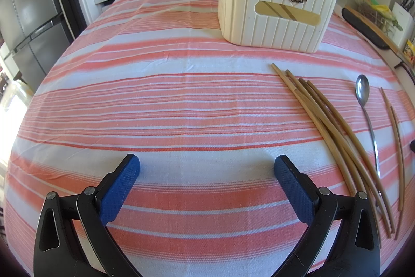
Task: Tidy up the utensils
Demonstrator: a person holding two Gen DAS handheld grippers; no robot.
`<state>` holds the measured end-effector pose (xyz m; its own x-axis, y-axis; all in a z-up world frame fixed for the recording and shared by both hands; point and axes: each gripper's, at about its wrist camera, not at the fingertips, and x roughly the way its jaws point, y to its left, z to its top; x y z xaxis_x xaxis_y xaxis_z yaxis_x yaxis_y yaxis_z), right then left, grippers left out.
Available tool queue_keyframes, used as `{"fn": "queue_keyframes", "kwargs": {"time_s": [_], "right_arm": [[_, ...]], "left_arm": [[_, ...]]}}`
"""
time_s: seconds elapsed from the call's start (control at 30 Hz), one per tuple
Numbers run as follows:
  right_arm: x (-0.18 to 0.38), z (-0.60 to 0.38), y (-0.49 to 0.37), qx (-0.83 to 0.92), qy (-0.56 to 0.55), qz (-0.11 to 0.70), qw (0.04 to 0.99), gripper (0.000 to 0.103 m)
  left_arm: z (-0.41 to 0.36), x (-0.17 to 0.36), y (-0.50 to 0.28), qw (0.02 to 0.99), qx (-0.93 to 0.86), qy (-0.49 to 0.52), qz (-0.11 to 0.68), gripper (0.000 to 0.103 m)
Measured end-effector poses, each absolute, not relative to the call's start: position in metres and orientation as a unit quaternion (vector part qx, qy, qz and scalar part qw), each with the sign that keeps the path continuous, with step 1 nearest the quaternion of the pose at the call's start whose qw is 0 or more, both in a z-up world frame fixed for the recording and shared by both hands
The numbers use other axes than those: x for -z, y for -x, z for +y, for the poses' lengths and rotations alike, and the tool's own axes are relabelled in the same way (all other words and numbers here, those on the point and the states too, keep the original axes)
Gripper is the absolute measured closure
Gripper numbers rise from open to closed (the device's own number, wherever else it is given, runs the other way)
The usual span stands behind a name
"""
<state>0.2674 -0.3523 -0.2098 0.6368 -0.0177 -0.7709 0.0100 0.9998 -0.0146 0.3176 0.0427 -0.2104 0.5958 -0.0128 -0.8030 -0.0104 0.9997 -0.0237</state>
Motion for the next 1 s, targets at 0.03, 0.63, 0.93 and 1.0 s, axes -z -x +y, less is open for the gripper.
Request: {"fn": "queue_keyframes", "kwargs": {"time_s": [0.03, 0.63, 0.93, 1.0], "right_arm": [[0.2097, -0.3524, -0.2675, 0.008, 0.005, 0.426, 0.905, 0.057], [0.2099, -0.3522, -0.2674, 0.008, 0.004, 0.426, 0.905, 0.057], [0.2096, -0.3518, -0.2667, 0.009, 0.008, 0.426, 0.905, 0.057], [0.2095, -0.3509, -0.2665, 0.011, 0.012, 0.425, 0.905, 0.057]], "left_arm": [[0.0428, 0.2103, -0.3175, 0.893, 0.001, 0.013, 0.45, 0.0], [0.0428, 0.2102, -0.3175, 0.893, 0.001, 0.013, 0.449, 0.0], [0.0428, 0.2102, -0.3174, 0.893, 0.001, 0.013, 0.449, 0.0], [0.0427, 0.2102, -0.3175, 0.893, 0.001, 0.013, 0.449, 0.0]]}}
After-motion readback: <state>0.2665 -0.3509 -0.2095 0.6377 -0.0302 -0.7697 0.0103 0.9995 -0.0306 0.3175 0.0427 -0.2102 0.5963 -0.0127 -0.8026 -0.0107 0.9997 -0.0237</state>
